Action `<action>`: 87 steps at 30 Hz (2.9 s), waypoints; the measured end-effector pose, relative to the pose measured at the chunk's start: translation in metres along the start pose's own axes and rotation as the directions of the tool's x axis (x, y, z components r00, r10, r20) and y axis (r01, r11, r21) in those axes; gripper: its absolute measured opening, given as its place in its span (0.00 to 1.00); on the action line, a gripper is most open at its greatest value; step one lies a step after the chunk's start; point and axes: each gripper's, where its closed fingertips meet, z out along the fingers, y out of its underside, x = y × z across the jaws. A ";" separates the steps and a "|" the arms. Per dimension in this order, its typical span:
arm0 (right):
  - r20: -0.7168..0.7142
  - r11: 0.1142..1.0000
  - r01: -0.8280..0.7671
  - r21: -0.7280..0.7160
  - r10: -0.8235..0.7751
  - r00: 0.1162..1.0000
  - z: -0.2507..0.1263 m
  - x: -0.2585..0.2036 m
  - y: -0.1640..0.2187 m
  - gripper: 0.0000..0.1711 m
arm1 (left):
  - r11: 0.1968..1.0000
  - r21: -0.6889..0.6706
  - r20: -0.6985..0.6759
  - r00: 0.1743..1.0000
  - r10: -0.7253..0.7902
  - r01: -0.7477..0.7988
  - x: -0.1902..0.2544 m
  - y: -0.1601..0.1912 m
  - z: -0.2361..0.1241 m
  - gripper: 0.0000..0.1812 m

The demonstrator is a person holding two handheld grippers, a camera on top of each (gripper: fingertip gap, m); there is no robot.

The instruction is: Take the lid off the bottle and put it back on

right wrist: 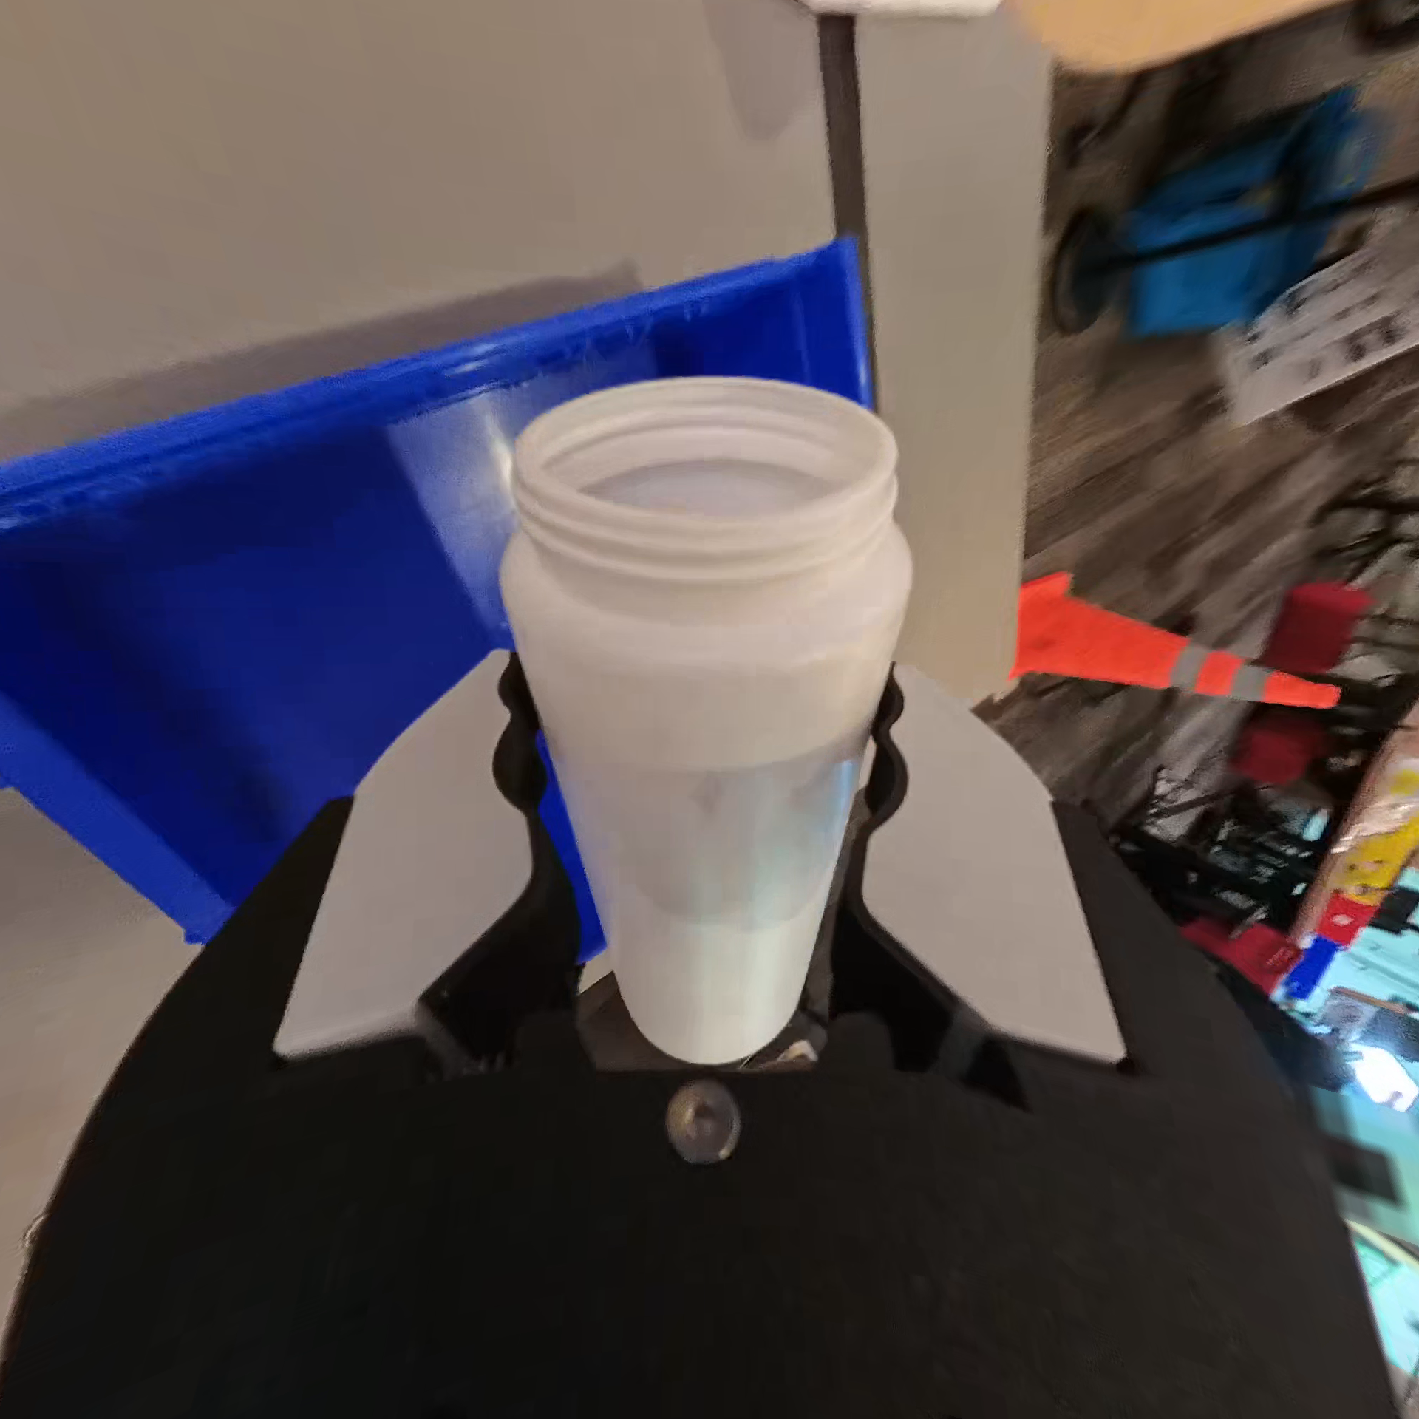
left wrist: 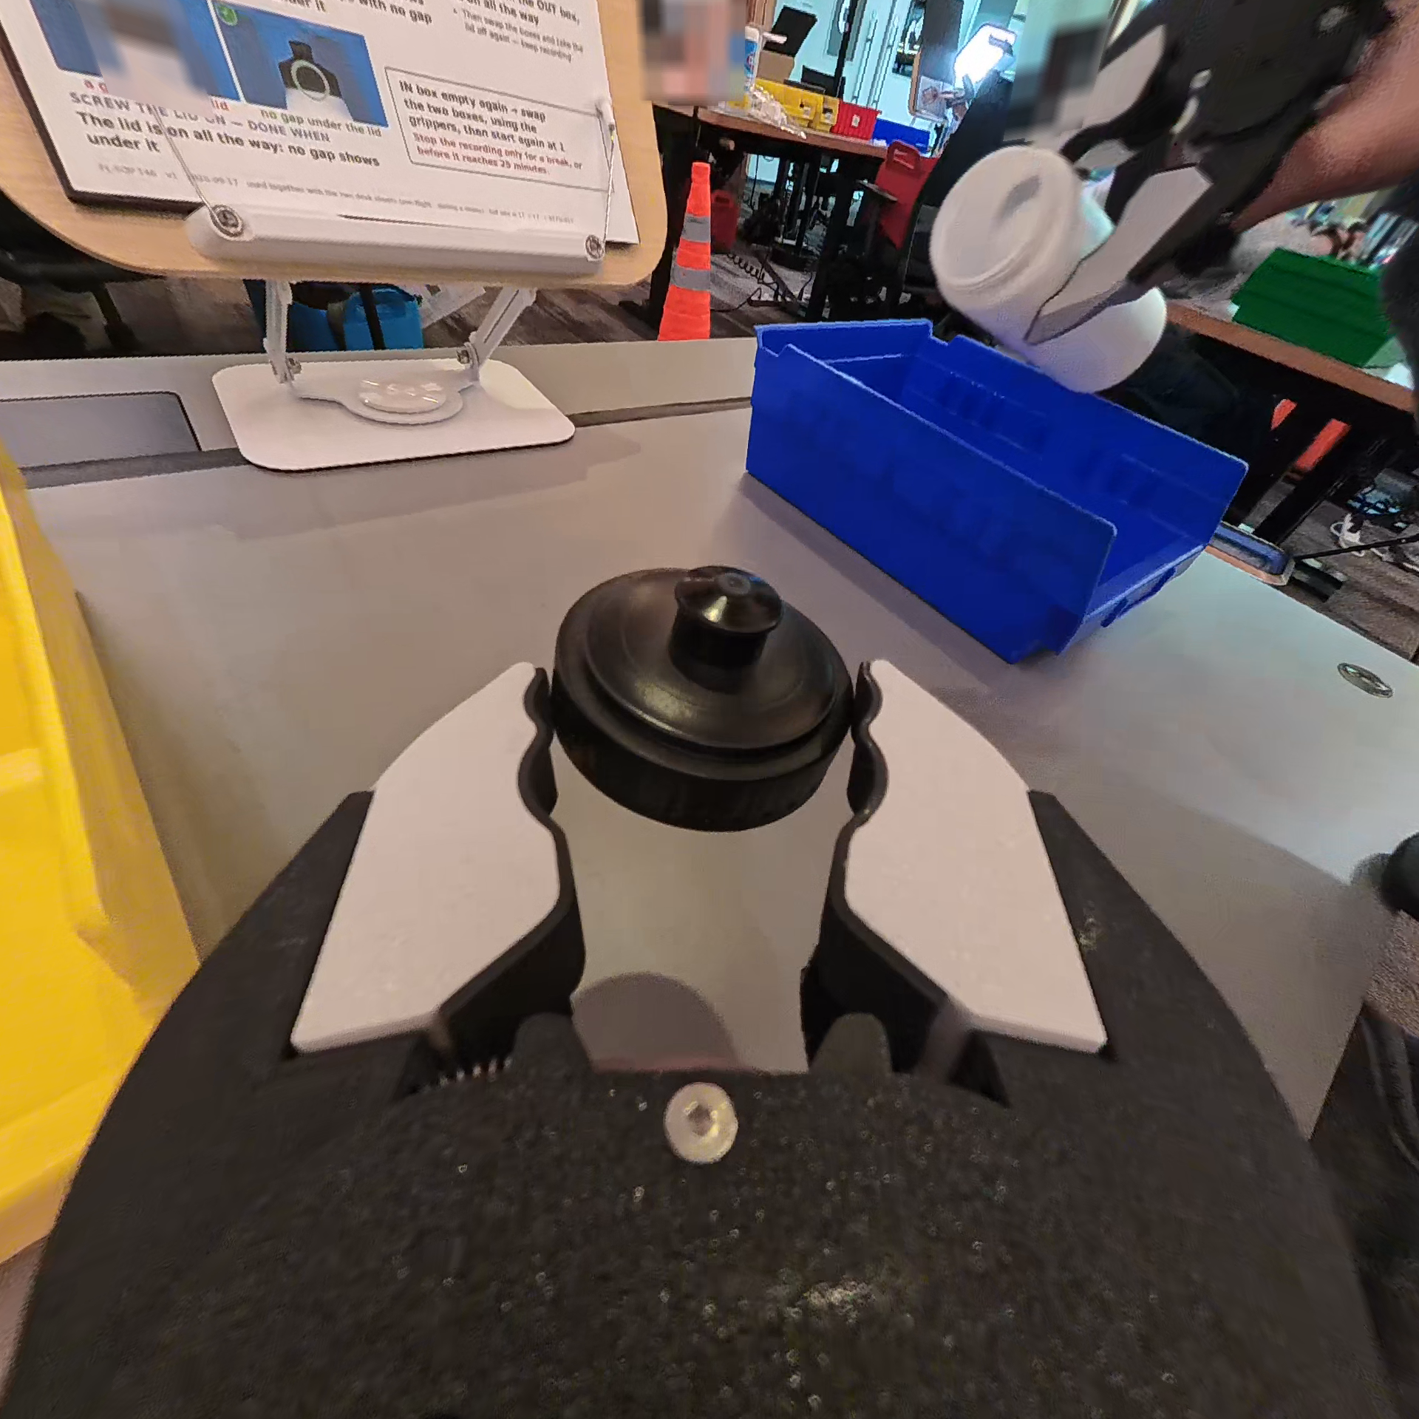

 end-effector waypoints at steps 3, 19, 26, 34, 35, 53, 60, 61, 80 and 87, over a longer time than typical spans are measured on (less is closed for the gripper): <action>0.112 0.998 -0.041 -0.056 0.047 0.993 0.026 0.003 -0.006 0.49 | 1.000 -0.012 0.000 1.000 0.007 -0.007 0.000 0.003 0.001 0.41; 0.417 0.827 -0.275 -0.491 0.500 0.759 0.126 -0.028 0.003 0.49 | 1.000 -0.021 0.003 1.000 0.001 -0.001 -0.014 0.004 -0.001 0.41; 0.416 0.846 -0.341 -0.411 0.506 0.755 0.139 -0.041 0.000 0.54 | 1.000 -0.019 -0.032 0.999 -0.002 0.002 -0.014 0.003 -0.001 0.41; 0.351 0.661 -0.639 0.394 0.534 0.769 -0.024 -0.020 -0.062 0.53 | 0.998 0.038 -0.195 0.980 -0.034 0.042 0.004 -0.009 -0.006 0.41; 0.413 0.581 -0.637 0.507 0.485 0.771 -0.049 -0.045 -0.082 0.50 | 0.998 0.041 -0.222 0.974 -0.041 0.051 0.007 -0.010 -0.006 0.41; 0.604 0.369 -0.516 0.773 -0.180 0.777 -0.102 -0.247 -0.218 0.49 | 0.992 -0.024 -0.697 0.709 -0.105 0.123 0.080 -0.012 -0.027 0.41; 0.868 0.402 -0.770 0.496 -0.207 0.452 -0.099 -0.242 -0.237 0.44 | 0.972 0.113 -0.554 0.799 0.234 -0.206 0.070 0.000 -0.021 0.41; 0.883 0.393 -0.791 0.469 -0.228 0.410 -0.103 -0.242 -0.239 0.43 | 0.967 0.113 -0.542 0.801 0.252 -0.228 0.070 0.002 -0.019 0.41; 0.861 0.469 -0.735 0.489 -0.126 0.492 -0.098 -0.233 -0.230 0.07 | 0.965 0.056 -0.368 0.893 0.259 -0.257 0.044 0.011 -0.021 0.44; 0.410 0.620 -0.485 0.617 0.273 0.870 -0.107 -0.112 -0.131 0.07 | 0.971 0.043 -0.341 0.910 0.236 -0.236 0.038 0.012 -0.032 0.42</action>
